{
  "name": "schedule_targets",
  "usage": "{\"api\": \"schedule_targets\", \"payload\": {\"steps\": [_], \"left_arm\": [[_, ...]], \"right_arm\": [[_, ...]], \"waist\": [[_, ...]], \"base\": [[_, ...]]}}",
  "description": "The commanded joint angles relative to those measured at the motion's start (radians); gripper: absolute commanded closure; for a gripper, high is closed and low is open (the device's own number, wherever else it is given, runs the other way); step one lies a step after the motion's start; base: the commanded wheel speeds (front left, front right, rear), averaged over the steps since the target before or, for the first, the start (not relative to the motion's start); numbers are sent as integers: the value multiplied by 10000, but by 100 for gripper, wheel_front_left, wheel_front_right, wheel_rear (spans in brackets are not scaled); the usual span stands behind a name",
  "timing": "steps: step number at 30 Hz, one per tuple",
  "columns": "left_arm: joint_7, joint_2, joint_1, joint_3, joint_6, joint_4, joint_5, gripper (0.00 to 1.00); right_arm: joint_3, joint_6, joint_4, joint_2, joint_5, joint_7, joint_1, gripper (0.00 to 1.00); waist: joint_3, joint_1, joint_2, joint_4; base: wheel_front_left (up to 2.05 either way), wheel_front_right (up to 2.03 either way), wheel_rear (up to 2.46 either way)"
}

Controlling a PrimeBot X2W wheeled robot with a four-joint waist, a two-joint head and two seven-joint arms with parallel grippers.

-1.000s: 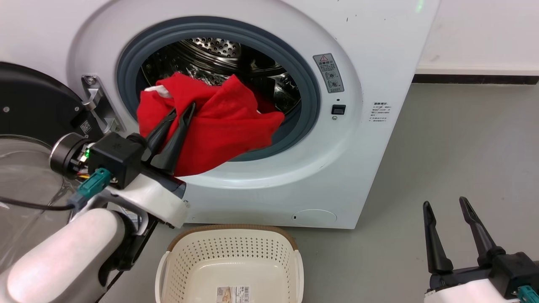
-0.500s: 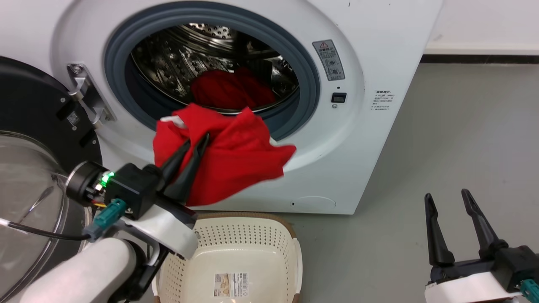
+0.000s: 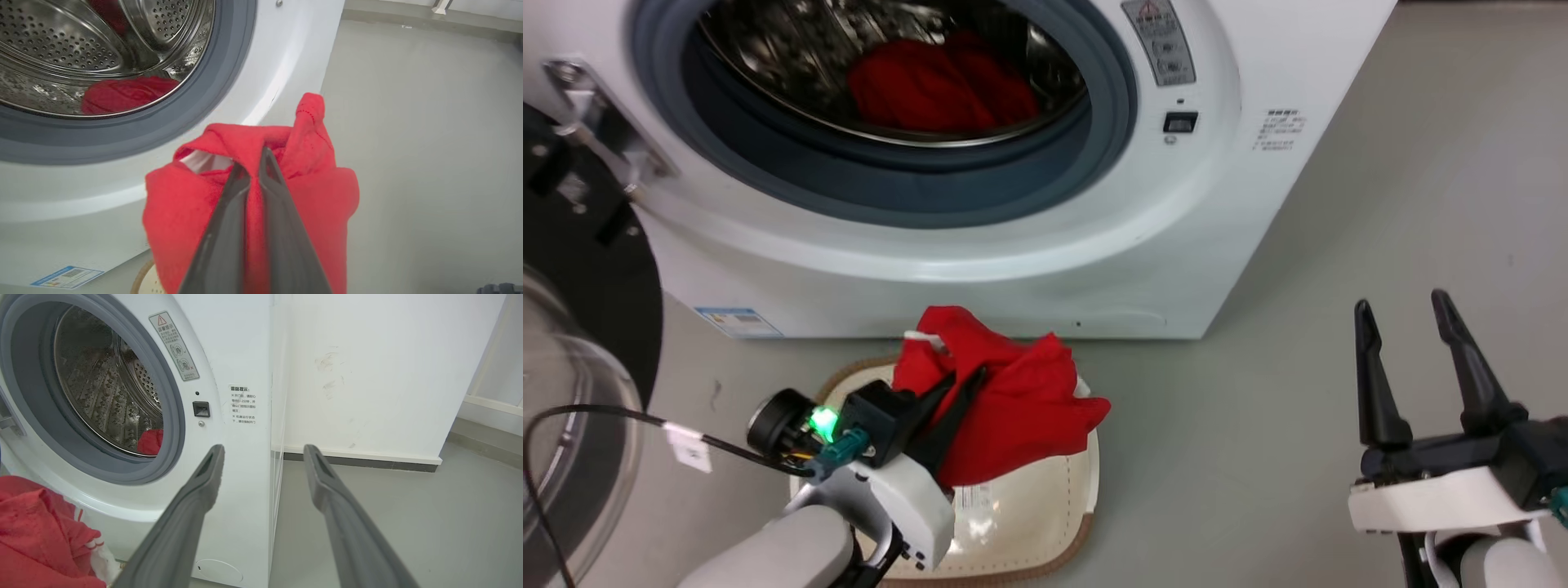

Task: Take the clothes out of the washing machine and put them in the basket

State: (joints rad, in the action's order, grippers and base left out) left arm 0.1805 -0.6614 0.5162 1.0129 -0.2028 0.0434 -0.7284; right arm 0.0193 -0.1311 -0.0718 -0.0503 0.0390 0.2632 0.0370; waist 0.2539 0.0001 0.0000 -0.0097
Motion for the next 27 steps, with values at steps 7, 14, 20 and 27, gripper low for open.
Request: {"api": "schedule_targets", "payload": {"steps": [7, 14, 20, 27], "left_arm": [[322, 878, 415, 16, 702, 2454, -277, 100], [526, 1706, 1149, 55, 1477, 5426, -295, 100], [507, 2534, 2094, 241, 2133, 8042, -120, 100], [213, 3485, 3518, 788, 2565, 10309, 439, 100]], "right_arm": [[-109, 7, -232, 1, 49, 24, 941, 0], [-123, 7, -444, 3, 170, 24, 1709, 0], [-58, 7, -605, 4, 272, 24, 2206, 0], [40, 7, -827, 6, 382, 24, 2684, 0]], "waist": [[1883, -1, 0, -611], [3372, -1, 0, -1122], [4489, -1, 0, -1338], [5726, -1, 0, -1362]], "base": [[0, 0, 0], [0, 0, 0], [0, 0, 0], [0, 0, 0]]}}
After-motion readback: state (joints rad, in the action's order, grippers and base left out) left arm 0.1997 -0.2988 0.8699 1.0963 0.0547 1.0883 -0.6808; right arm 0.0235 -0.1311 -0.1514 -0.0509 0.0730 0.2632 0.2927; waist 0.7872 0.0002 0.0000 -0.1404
